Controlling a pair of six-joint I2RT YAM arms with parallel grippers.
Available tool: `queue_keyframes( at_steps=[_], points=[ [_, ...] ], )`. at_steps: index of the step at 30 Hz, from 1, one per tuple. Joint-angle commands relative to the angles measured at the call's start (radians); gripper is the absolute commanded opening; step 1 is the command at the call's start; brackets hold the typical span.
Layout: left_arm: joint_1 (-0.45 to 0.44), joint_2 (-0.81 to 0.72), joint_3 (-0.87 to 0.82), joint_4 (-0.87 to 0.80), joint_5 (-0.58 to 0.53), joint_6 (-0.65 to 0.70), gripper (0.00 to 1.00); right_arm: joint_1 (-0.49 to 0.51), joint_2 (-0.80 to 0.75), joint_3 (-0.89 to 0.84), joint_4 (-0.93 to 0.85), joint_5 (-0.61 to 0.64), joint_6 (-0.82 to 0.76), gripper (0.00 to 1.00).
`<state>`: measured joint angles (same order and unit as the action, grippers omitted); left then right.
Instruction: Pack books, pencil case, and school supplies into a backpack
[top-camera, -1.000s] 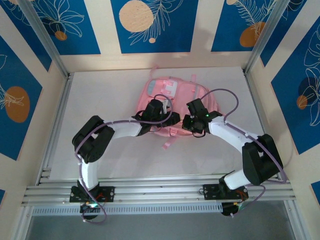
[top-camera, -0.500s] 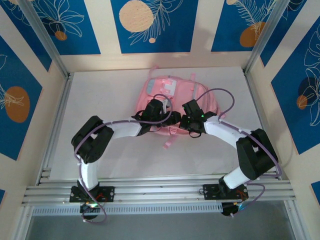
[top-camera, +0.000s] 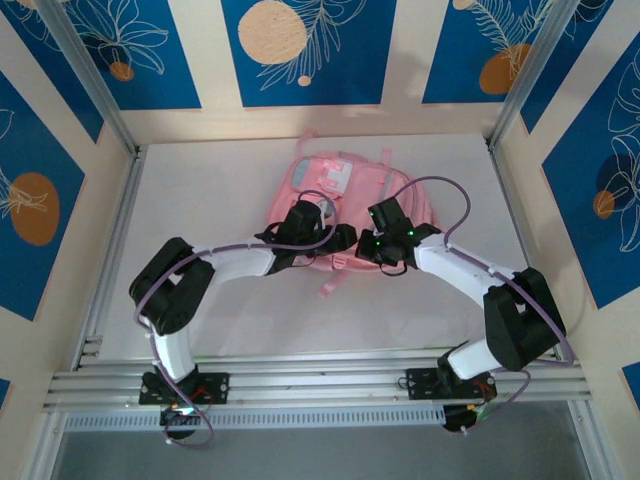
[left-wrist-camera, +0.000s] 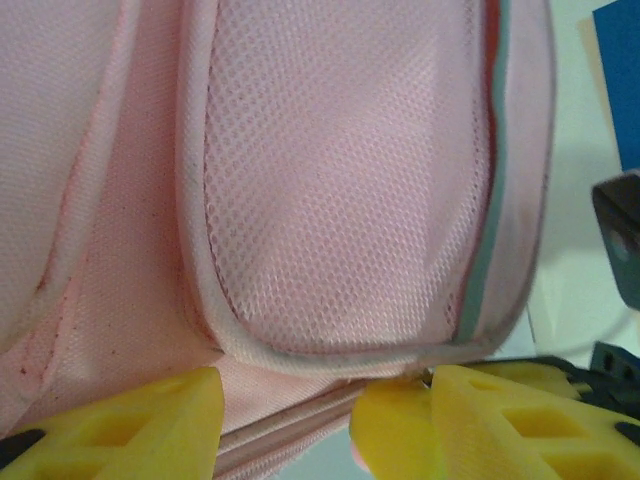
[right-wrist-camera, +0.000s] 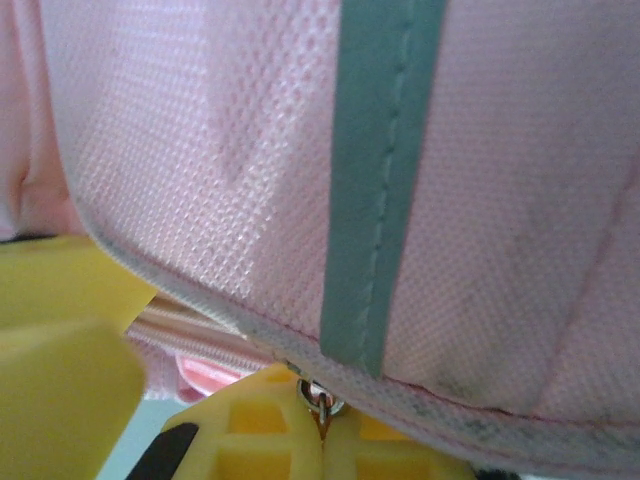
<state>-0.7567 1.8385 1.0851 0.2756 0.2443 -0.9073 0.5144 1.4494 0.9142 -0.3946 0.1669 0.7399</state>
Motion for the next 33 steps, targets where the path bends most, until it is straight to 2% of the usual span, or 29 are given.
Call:
queue_keyframes(
  at_steps=[1,2,4,5,8,13,19,26,30,33],
  points=[
    [0.008,0.088,0.053,-0.042,-0.041,0.004,0.51,0.035,-0.01,0.038,-0.014,-0.097,-0.033,0.0],
    [0.007,0.103,0.063,-0.036,-0.04,0.003,0.43,0.038,-0.008,0.04,-0.02,-0.1,-0.038,0.0],
    [0.009,0.116,0.065,-0.005,-0.046,0.011,0.1,0.038,-0.002,0.052,-0.064,-0.11,-0.068,0.0],
    [0.012,0.115,0.057,0.012,-0.047,0.013,0.0,0.038,0.003,0.063,-0.099,-0.107,-0.089,0.0],
    [0.024,0.093,0.021,0.029,-0.051,0.025,0.0,0.028,0.031,0.113,-0.248,-0.077,-0.188,0.0],
    [0.048,0.048,-0.047,0.039,-0.026,0.04,0.0,-0.003,0.097,0.211,-0.479,0.045,-0.348,0.0],
    [0.059,0.033,-0.075,0.023,0.016,0.062,0.0,-0.06,0.194,0.316,-0.619,0.224,-0.468,0.0],
    [0.072,-0.009,-0.112,-0.016,0.035,0.105,0.0,-0.173,0.194,0.374,-0.585,0.287,-0.535,0.0],
    [0.074,-0.036,-0.11,-0.078,0.073,0.165,0.0,-0.247,0.195,0.404,-0.461,0.324,-0.597,0.0],
    [0.074,-0.055,-0.099,-0.16,0.086,0.236,0.0,-0.286,0.196,0.41,-0.338,0.298,-0.657,0.0]
  ],
)
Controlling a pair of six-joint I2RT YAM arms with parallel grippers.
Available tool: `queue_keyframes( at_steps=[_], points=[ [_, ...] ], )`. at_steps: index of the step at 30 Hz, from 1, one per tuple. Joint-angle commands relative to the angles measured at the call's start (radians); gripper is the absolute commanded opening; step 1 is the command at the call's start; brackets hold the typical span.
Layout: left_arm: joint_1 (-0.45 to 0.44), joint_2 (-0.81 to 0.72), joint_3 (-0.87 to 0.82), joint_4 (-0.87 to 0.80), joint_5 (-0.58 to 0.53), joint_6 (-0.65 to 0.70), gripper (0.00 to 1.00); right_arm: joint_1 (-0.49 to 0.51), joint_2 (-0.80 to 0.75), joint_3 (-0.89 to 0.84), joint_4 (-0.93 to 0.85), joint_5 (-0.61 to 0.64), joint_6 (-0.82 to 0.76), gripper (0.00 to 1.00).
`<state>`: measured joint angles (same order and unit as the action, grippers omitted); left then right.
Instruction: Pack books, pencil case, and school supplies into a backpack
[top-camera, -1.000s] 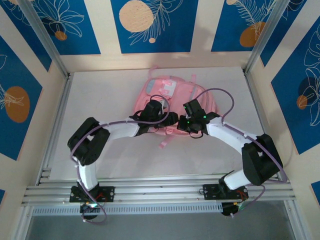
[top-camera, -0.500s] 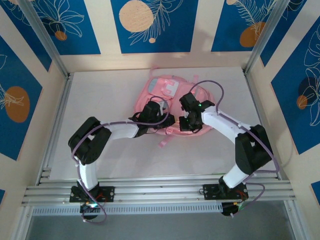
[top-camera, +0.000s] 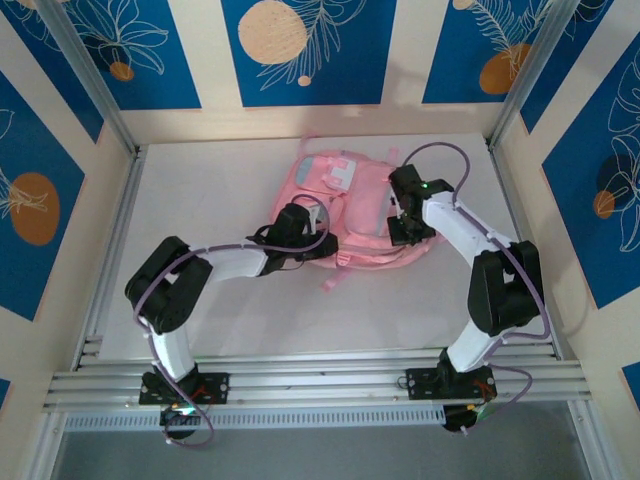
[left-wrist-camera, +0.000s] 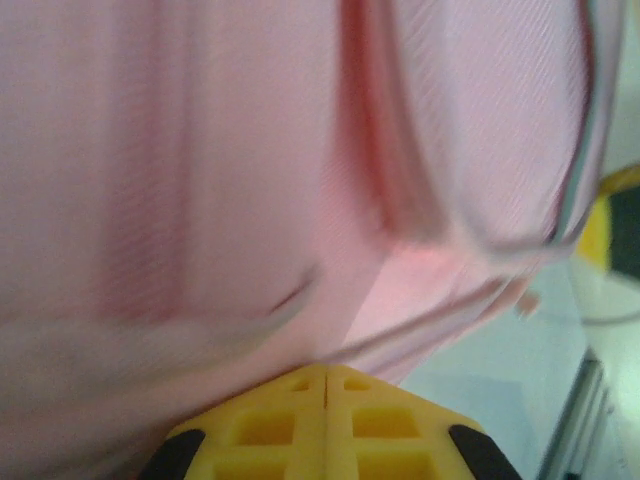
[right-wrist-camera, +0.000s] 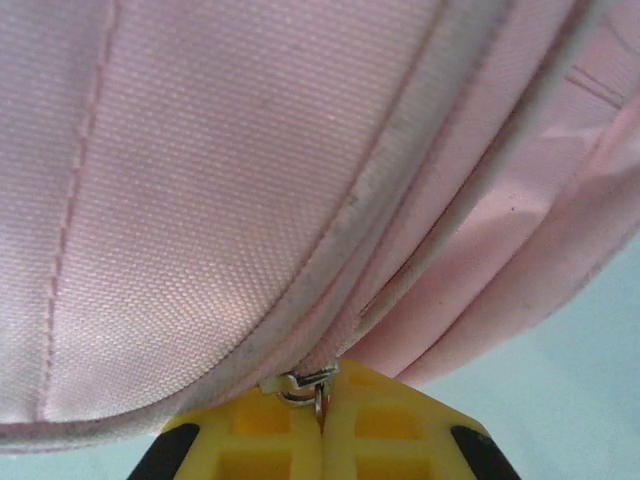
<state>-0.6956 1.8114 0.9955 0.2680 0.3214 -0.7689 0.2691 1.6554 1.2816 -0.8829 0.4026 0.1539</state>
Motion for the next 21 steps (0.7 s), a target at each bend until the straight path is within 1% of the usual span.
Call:
queue_keyframes(
  at_steps=[1,4,8,10,13,17,20,21],
  points=[
    [0.015,-0.034,-0.005,-0.184,0.003,0.122,0.0,-0.046,-0.011,0.047,0.168,0.04,-0.09,0.0],
    [0.035,-0.05,-0.007,-0.239,-0.031,0.169,0.0,-0.041,-0.023,0.058,0.163,-0.049,-0.128,0.0],
    [0.081,-0.027,-0.02,-0.2,-0.055,0.154,0.0,-0.006,-0.045,0.013,0.131,-0.198,-0.143,0.0],
    [0.099,-0.002,-0.009,-0.191,-0.088,0.16,0.0,0.028,-0.052,-0.018,0.115,-0.227,-0.138,0.0],
    [0.152,0.043,0.017,-0.182,-0.127,0.167,0.0,0.103,-0.065,-0.057,0.096,-0.255,-0.125,0.0],
    [0.233,0.073,0.056,-0.162,-0.169,0.176,0.0,0.223,-0.082,-0.069,0.108,-0.362,-0.088,0.0],
    [0.268,0.083,0.114,-0.184,-0.185,0.197,0.06,0.306,-0.057,-0.036,0.138,-0.412,-0.056,0.0],
    [0.275,0.088,0.138,-0.196,-0.188,0.208,0.09,0.327,-0.038,-0.016,0.153,-0.431,-0.044,0.0]
  ],
)
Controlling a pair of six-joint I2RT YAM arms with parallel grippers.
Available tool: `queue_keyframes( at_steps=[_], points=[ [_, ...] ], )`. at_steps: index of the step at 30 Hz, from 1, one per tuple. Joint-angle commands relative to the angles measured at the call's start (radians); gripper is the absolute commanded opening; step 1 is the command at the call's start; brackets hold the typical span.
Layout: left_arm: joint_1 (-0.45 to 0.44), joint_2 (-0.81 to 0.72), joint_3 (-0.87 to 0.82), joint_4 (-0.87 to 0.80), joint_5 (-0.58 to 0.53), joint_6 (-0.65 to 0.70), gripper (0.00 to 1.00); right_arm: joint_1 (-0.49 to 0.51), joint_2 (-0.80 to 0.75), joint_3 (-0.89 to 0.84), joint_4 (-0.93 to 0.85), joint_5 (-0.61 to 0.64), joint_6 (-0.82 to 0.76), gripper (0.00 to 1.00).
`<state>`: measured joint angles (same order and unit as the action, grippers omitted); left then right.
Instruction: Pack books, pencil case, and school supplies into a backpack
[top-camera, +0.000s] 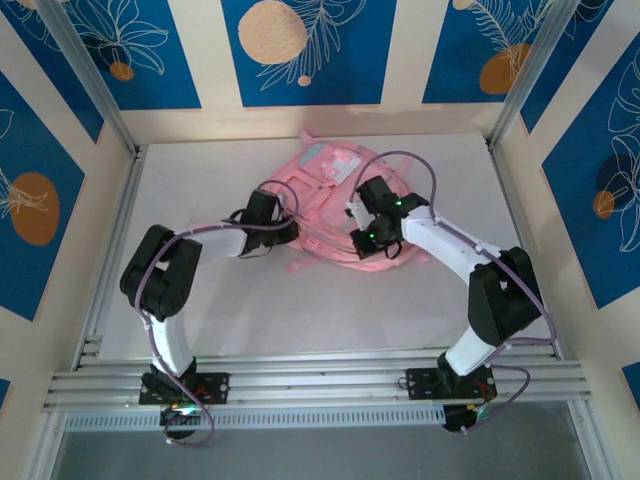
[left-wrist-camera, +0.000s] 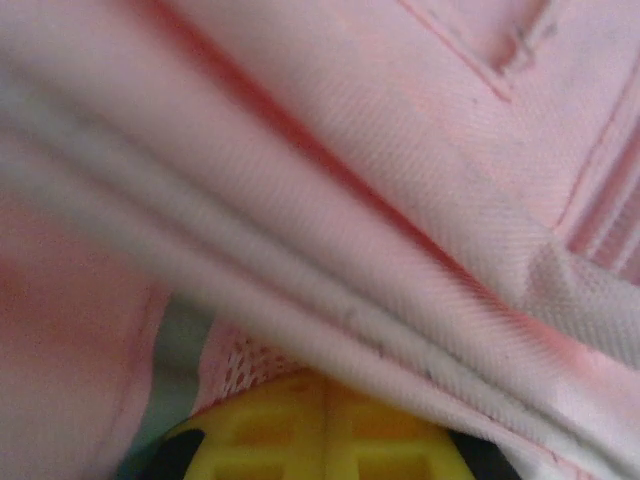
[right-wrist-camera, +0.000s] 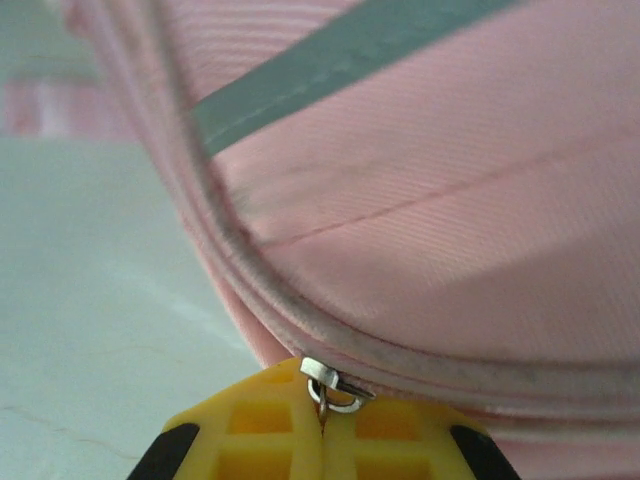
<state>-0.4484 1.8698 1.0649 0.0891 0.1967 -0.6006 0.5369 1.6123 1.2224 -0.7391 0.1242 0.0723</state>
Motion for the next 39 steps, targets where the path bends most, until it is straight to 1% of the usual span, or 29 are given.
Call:
queue_keyframes(
  at_steps=[1,3,6,10,12,14,17,20,23,25,27,29,30,31,33,34,35,37,39],
  points=[
    [0.031,0.033,0.092,-0.034,-0.064,0.047,0.15,0.077,0.025,0.064,0.017,-0.168,0.046,0.0],
    [0.034,0.035,0.138,-0.077,-0.072,0.065,0.3,0.115,0.083,0.129,0.027,-0.178,0.064,0.0],
    [0.036,0.011,0.16,-0.125,-0.067,0.075,0.46,0.16,0.173,0.234,0.035,-0.171,0.084,0.0],
    [0.036,-0.069,0.1,-0.143,-0.017,0.03,0.55,0.201,0.283,0.365,0.006,-0.122,0.098,0.0],
    [0.036,-0.127,0.04,-0.126,0.028,-0.019,0.57,0.207,0.321,0.409,-0.012,-0.099,0.115,0.0],
    [0.033,-0.181,-0.033,-0.075,0.068,-0.091,0.58,0.207,0.339,0.421,-0.012,-0.096,0.139,0.0],
    [0.03,-0.245,-0.15,0.039,0.124,-0.222,0.59,0.206,0.333,0.407,0.006,-0.086,0.184,0.0],
    [0.02,-0.28,-0.248,0.196,0.146,-0.353,0.59,0.203,0.301,0.358,0.05,-0.095,0.233,0.0],
    [0.0,-0.27,-0.26,0.244,0.157,-0.394,0.6,0.2,0.26,0.294,0.107,-0.116,0.278,0.0],
    [-0.018,-0.244,-0.26,0.266,0.167,-0.411,0.6,0.194,0.234,0.253,0.148,-0.144,0.305,0.0],
    [-0.039,-0.207,-0.271,0.323,0.185,-0.44,0.6,0.186,0.212,0.215,0.185,-0.174,0.328,0.0],
    [-0.056,-0.167,-0.279,0.365,0.19,-0.457,0.55,0.178,0.196,0.187,0.203,-0.191,0.346,0.0],
    [-0.062,-0.147,-0.284,0.394,0.19,-0.465,0.49,0.174,0.19,0.177,0.208,-0.206,0.351,0.0],
    [-0.064,-0.127,-0.287,0.42,0.191,-0.471,0.39,0.172,0.185,0.169,0.209,-0.221,0.354,0.0],
    [-0.062,-0.091,-0.291,0.478,0.197,-0.485,0.11,0.17,0.174,0.153,0.191,-0.236,0.361,0.0],
    [-0.062,-0.081,-0.29,0.492,0.193,-0.481,0.03,0.17,0.17,0.147,0.174,-0.235,0.363,0.0],
    [-0.062,-0.077,-0.287,0.489,0.181,-0.472,0.0,0.17,0.166,0.142,0.144,-0.227,0.363,0.0],
    [-0.06,-0.082,-0.286,0.483,0.159,-0.446,0.0,0.17,0.167,0.143,0.049,-0.168,0.366,0.0],
    [-0.058,-0.096,-0.281,0.465,0.147,-0.417,0.0,0.169,0.169,0.142,-0.071,-0.079,0.364,0.0]
  ],
)
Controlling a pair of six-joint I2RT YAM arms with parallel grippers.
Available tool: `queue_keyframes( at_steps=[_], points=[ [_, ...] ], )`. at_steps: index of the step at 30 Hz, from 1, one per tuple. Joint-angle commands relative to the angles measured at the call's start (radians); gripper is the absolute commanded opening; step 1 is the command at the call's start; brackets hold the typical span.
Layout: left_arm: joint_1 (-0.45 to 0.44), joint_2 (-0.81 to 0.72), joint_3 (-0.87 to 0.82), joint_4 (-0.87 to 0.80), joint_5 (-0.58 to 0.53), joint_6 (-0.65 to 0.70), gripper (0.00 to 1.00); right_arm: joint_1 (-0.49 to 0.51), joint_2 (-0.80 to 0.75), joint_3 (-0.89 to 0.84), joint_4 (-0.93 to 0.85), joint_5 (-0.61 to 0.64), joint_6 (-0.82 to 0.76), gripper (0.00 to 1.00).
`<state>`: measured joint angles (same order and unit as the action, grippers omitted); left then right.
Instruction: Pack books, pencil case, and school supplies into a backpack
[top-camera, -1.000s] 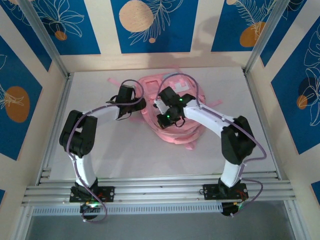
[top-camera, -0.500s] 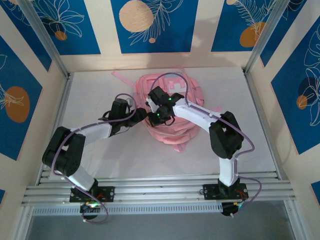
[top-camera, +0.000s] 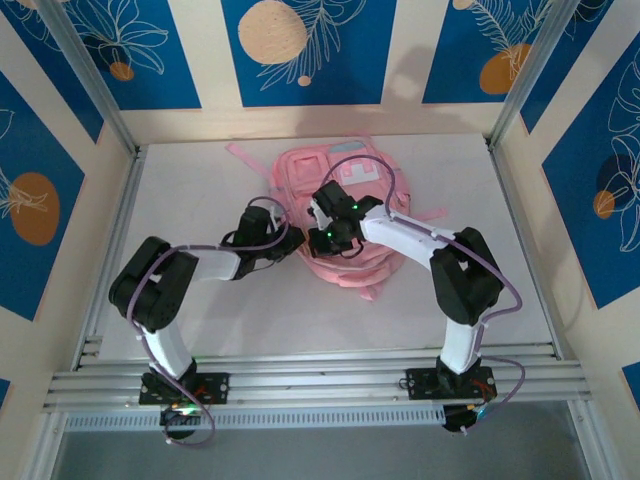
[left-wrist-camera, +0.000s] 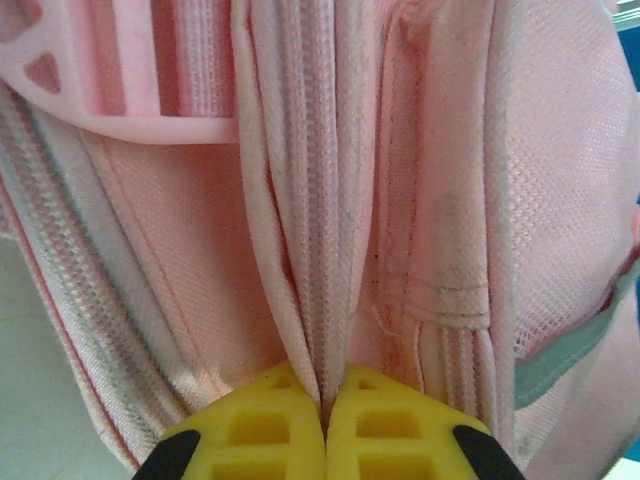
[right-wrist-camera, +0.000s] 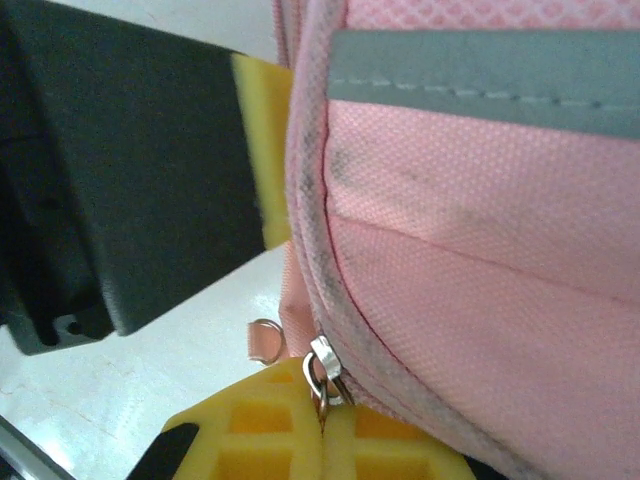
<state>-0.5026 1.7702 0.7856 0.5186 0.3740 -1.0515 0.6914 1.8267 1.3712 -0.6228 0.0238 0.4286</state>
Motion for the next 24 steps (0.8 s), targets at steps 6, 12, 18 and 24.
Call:
queue_keyframes(
  at_steps=[6,12,18,24],
  points=[
    [0.001,-0.037,0.01,-0.033,-0.046,0.097,0.0,-0.016,-0.073,-0.008,-0.415,0.23,-0.02,0.0],
    [0.001,-0.038,0.009,-0.05,-0.019,0.106,0.0,-0.101,-0.143,-0.006,-0.419,0.283,-0.122,0.0],
    [0.023,-0.071,0.018,-0.153,0.041,0.185,0.0,-0.248,-0.174,-0.041,-0.335,0.395,-0.409,0.0],
    [0.081,-0.087,0.039,-0.268,0.078,0.28,0.0,-0.334,-0.263,-0.177,-0.085,0.188,-0.881,0.0]
  ],
)
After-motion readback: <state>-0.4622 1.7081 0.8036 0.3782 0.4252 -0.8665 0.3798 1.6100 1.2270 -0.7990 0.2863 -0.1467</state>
